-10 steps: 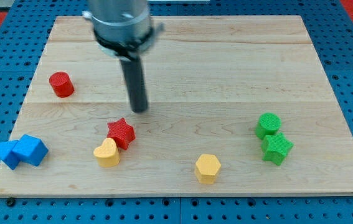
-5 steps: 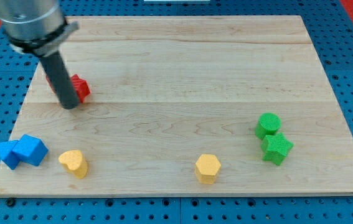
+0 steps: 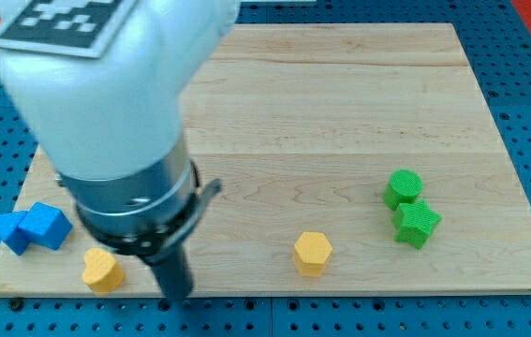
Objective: Move the yellow heart below the blue triangle
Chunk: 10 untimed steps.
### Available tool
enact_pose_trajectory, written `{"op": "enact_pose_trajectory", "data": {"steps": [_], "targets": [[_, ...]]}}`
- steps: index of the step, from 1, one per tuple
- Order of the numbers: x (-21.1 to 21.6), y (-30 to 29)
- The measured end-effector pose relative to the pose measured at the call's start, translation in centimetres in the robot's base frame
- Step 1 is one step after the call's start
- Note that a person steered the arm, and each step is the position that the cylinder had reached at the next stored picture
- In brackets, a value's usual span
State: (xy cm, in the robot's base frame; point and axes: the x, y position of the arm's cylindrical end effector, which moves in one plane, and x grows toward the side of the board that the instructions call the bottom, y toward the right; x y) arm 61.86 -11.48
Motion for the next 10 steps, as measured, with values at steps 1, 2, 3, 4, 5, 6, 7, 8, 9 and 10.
{"op": "enact_pose_trajectory", "data": {"steps": [1, 2, 3, 4, 5, 6, 7, 8, 9, 10], "targets": [[0.0, -9.2], [-0.1, -12.5], [-0.3, -14.0], [0.0, -13.4], [-0.3, -10.6], [-3.9, -1.4], [-10.9, -2.4], [-15.4, -13.1], [-14.2, -18.7], [-12.2, -18.9]]}}
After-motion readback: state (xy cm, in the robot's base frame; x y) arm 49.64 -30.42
